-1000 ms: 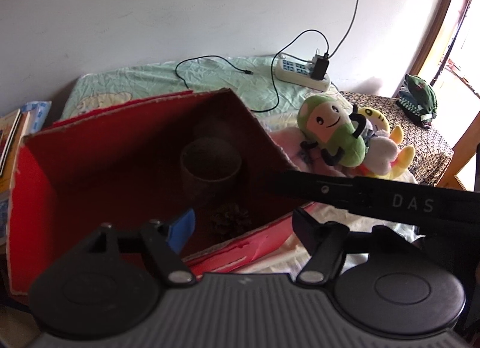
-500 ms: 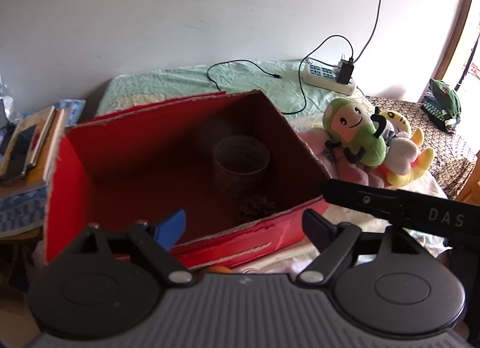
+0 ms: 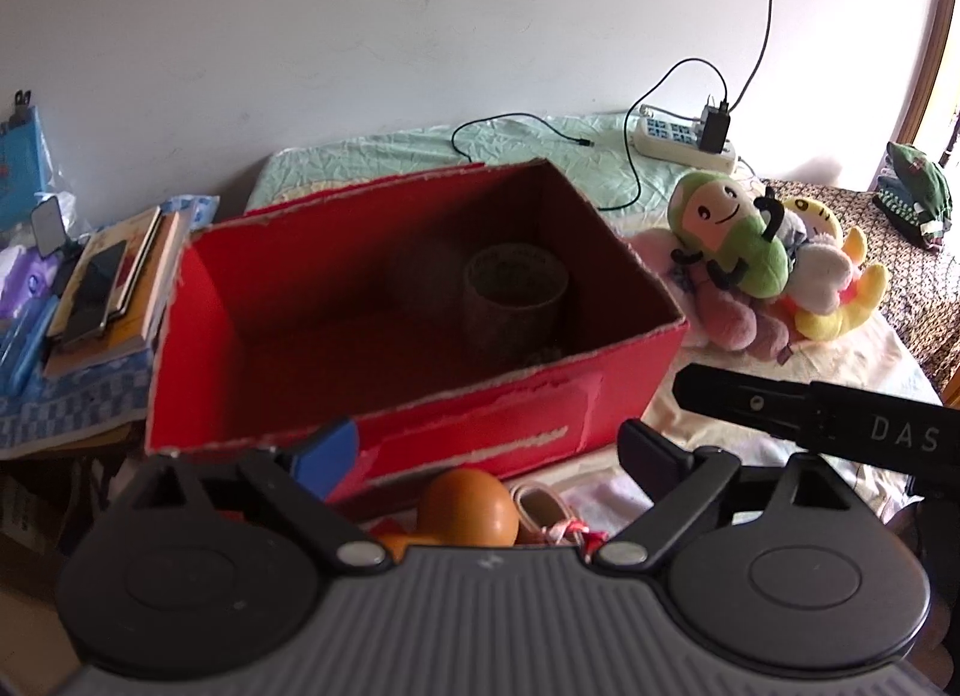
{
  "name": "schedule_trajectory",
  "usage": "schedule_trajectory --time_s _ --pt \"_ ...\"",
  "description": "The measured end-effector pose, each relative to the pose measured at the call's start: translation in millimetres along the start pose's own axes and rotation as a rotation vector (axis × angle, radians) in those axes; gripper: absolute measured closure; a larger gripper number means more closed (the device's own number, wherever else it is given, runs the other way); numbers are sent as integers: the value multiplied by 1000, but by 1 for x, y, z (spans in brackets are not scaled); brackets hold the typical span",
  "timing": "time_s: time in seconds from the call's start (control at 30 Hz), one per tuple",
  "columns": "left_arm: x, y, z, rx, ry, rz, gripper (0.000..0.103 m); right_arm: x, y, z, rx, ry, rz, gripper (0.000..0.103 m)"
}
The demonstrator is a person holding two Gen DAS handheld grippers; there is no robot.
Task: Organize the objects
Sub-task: 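Move the right gripper back to the beige-and-red sandal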
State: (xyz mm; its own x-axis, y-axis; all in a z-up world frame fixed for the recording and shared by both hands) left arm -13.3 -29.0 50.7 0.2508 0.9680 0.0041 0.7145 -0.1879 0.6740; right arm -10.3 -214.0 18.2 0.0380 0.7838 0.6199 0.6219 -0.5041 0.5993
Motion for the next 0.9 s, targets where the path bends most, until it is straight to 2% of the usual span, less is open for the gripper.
schedule_trajectory --time_s 0.27,0.53,0.9 --pt "-4 -21 12 82 45 -20 10 -13 -16 10 103 -34 2 59" --pt "-10 -38 20 156 187 -93 10 -19 -19 15 216 40 -116 59" --pt "-47 -53 34 221 263 -150 10 -54 -18 12 304 81 -114 59"
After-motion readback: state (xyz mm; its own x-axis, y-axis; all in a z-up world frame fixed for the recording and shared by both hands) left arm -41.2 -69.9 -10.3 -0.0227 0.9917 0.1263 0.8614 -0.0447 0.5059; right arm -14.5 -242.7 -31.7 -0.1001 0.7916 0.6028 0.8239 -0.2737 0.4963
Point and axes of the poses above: each gripper's, at about its wrist camera, not at the fingertips, and z roughly the way its jaws point, x to its left, y to its top, the point moved 1 cm from there along z, roughly the way its jaws point, and after that the axes turned 1 degree about y, right-handed, at the moved point
